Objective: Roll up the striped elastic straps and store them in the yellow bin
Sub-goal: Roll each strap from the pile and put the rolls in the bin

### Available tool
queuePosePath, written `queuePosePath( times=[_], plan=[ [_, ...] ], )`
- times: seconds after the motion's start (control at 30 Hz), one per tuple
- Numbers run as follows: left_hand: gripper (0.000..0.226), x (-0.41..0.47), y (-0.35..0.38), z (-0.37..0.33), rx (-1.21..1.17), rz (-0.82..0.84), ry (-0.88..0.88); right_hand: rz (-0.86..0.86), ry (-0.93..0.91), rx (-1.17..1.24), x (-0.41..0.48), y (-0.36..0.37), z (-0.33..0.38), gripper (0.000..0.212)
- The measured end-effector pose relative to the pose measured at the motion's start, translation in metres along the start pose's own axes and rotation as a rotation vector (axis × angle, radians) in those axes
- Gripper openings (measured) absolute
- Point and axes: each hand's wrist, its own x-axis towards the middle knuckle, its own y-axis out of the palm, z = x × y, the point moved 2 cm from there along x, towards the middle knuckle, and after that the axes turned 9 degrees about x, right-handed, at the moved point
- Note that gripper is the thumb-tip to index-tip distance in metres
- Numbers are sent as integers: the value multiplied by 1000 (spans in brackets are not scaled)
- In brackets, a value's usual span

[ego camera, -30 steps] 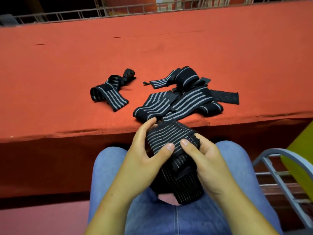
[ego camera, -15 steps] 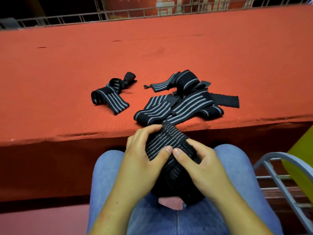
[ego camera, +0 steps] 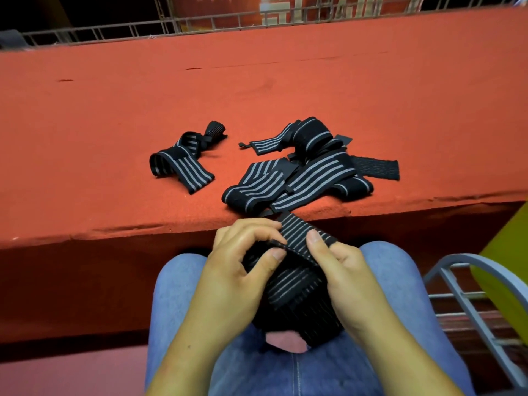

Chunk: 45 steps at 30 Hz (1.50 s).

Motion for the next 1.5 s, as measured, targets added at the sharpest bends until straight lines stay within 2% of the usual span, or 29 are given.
queuePosePath(
  times=[0.07,0.17,0.3,0.37,0.43,0.47,0.53,0.67,0.73,0.8,0.87,0.93,1.1,1.2,1.27,1.37,1.5],
  plan=[
    [7,0,-1,3,-95,-17,1,-62,-2,55,2,-3,0,95],
    [6,3,-9,10,-408,-84,-117,-156,47,161,4,-14,-1,66],
    [21,4,-11,13,-841,-78,-289,-179,55,181,2,-19,3,53],
    [36,4,-6,16,-828,-59,-381,-166,16,155,1,-15,6,44],
    [59,3,4,23,-688,2,-496,-125,-65,21,-1,-14,10,18],
    [63,2,7,26,-594,27,-531,-84,-100,-43,-4,-11,14,1],
    [65,0,11,27,-451,113,-552,10,-190,-172,-11,-8,19,21],
    [78,1,13,16,-560,311,-697,231,-360,-371,-21,6,27,25],
    [77,0,13,13,-632,341,-756,313,-378,-458,-22,9,22,12],
    [59,2,12,11,-690,302,-759,365,-360,-535,-24,13,22,21],
    [40,6,11,11,-739,211,-709,449,-332,-547,-25,17,20,16],
    [36,10,8,7,-802,138,-628,473,-295,-582,-26,19,18,22],
    [49,18,-8,-1,-866,-19,-467,276,-111,-665,-20,8,2,35],
    [49,19,-18,-3,-809,-61,-392,184,-121,-698,-12,1,3,21],
    [44,18,-22,-4,-768,-91,-343,110,-127,-693,-5,-5,3,20],
    [46,18,-28,-5,-769,-148,-282,-5,-89,-588,3,-17,6,23],
    [50,20,-44,-4,-709,-319,-249,-92,-49,-364,7,-31,16,9]
  ],
)
